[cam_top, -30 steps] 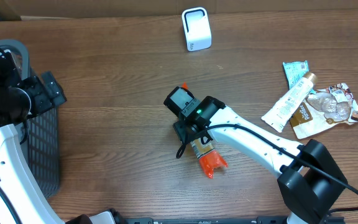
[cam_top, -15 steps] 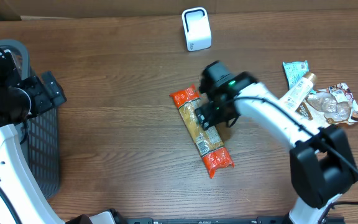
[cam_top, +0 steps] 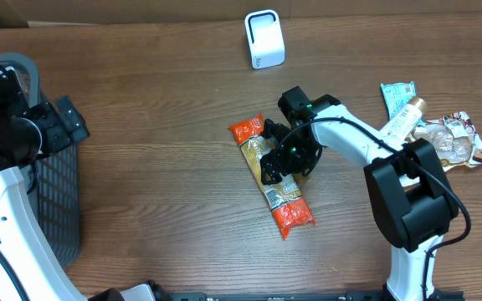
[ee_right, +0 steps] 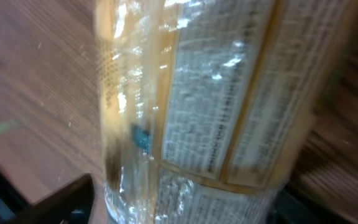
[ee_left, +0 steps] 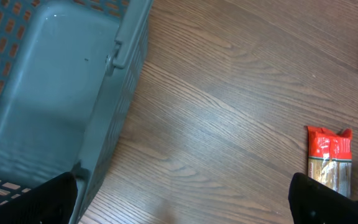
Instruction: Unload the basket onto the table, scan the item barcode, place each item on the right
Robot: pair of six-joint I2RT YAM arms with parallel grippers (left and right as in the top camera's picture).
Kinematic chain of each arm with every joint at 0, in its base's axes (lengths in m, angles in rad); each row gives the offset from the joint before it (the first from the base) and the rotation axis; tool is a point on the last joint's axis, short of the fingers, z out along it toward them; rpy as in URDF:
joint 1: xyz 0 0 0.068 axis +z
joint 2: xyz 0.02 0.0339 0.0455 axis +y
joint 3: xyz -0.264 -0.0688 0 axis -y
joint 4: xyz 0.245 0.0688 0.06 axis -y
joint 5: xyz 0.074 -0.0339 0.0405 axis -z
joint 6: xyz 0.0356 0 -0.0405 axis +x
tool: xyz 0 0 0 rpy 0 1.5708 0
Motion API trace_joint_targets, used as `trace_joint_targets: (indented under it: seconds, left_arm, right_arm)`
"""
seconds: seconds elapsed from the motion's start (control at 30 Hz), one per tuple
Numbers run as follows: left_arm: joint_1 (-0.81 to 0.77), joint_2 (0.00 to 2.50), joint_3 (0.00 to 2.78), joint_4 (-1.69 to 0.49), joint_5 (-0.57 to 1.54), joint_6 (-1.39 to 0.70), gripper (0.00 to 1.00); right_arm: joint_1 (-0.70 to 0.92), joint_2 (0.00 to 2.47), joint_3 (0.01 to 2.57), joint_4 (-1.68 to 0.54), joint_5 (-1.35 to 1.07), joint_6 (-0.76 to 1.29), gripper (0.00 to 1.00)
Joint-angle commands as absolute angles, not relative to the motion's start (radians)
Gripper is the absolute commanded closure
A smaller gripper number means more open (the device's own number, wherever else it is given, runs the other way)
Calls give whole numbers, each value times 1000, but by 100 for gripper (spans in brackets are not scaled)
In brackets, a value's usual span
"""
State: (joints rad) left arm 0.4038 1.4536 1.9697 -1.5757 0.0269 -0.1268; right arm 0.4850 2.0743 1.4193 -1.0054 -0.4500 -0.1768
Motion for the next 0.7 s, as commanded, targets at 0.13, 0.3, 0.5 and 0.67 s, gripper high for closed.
trace_joint_targets:
  seconds: [0.13,0.3,0.5,0.67]
  left_arm:
    - [405,1451,1972,-1573,35,-112,0]
    - [405,1451,1972,-1573,35,-112,0]
    - [405,1451,1972,-1573,34,-112,1]
    - [405,1451,1972,-1573,34,-112,0]
  right_arm:
    - [511,2186,1419,-998,-503,-187,56]
    - [511,2196,1420,-1005,-503,-169,86]
    - [496,2195,1451,-1063,-567,-150,96]
    - [486,2170,1562,-1160,-560,-136,96]
